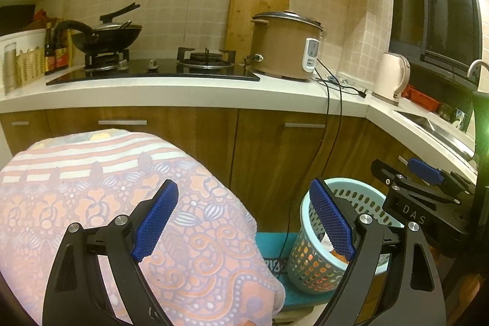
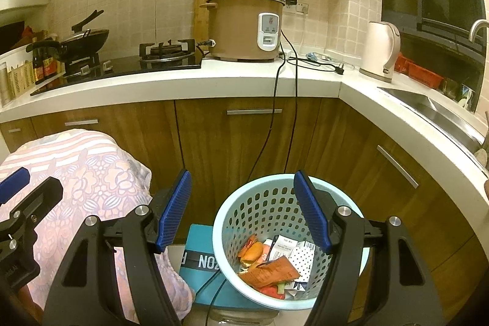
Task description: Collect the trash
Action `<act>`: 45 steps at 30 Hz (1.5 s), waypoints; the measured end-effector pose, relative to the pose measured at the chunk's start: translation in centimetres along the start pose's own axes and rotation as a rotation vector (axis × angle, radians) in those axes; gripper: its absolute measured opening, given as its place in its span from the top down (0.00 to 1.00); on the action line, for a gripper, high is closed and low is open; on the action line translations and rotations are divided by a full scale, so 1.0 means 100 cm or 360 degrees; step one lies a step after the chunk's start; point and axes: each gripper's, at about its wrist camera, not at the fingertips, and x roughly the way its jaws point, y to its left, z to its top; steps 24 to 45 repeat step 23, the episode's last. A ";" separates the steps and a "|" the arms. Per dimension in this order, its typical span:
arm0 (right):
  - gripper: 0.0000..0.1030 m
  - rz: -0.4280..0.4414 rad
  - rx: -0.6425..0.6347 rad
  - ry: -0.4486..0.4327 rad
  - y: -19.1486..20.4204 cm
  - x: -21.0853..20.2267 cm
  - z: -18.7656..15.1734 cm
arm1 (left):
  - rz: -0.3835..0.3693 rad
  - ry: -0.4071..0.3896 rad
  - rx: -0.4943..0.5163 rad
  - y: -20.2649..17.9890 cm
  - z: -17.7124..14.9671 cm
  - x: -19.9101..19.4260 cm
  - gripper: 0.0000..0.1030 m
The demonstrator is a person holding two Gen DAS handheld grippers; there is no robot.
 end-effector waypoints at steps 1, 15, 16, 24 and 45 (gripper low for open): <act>0.36 0.0002 0.0001 0.0000 0.000 0.000 0.000 | 0.0001 0.0002 -0.0001 0.000 0.000 0.000 0.17; 0.36 0.0008 0.0002 0.0010 -0.001 0.002 -0.003 | 0.0046 0.0045 -0.0019 0.005 -0.006 0.006 0.17; 0.36 0.0006 0.0002 0.0010 -0.001 0.002 -0.003 | 0.0042 0.0069 -0.0020 0.006 -0.008 0.008 0.16; 0.36 0.0021 0.0006 0.0034 0.000 0.006 -0.008 | 0.0050 0.0097 -0.0058 0.014 -0.012 0.009 0.15; 0.36 0.0021 0.0006 0.0034 0.000 0.006 -0.008 | 0.0050 0.0097 -0.0058 0.014 -0.012 0.009 0.15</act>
